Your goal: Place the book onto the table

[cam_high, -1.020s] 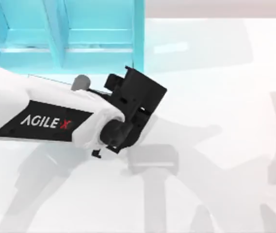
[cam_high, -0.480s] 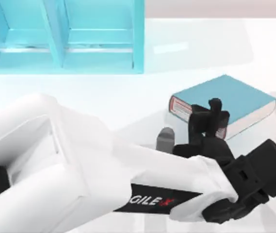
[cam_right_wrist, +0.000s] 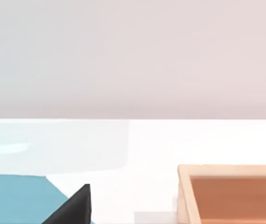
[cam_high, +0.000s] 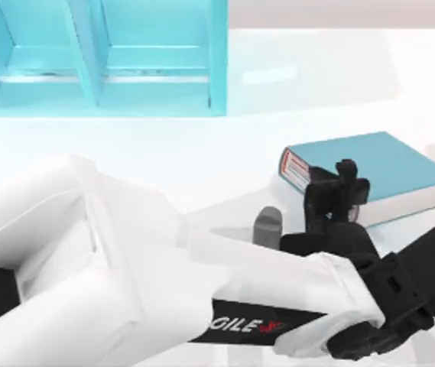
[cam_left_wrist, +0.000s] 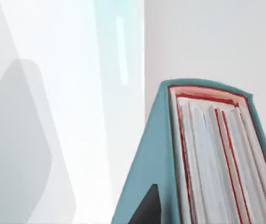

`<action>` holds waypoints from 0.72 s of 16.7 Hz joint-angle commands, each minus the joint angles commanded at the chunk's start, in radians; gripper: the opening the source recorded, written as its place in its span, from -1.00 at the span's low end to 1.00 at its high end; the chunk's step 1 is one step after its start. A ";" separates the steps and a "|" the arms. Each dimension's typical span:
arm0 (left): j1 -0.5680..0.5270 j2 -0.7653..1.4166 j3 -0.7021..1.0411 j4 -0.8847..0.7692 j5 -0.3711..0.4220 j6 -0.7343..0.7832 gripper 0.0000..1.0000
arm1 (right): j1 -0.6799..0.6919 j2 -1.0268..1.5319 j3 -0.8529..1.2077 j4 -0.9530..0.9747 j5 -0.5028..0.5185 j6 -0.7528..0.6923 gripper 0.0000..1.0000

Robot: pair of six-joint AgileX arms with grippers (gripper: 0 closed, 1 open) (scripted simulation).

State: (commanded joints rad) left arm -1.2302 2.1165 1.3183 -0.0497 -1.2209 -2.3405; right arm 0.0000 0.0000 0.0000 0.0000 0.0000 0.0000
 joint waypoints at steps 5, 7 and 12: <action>-0.013 -0.002 0.006 -0.025 -0.011 -0.026 -1.00 | 0.000 0.000 0.000 0.000 0.000 0.000 1.00; -0.009 0.001 0.001 -0.029 -0.007 -0.024 -1.00 | 0.000 0.000 0.000 0.000 0.000 0.000 1.00; -0.010 0.049 -0.023 0.048 -0.006 -0.024 -1.00 | 0.000 0.000 0.000 0.000 0.000 0.000 1.00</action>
State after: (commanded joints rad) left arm -1.2397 2.1653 1.2949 -0.0016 -1.2270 -2.3649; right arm 0.0000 0.0000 0.0000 0.0000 0.0000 0.0000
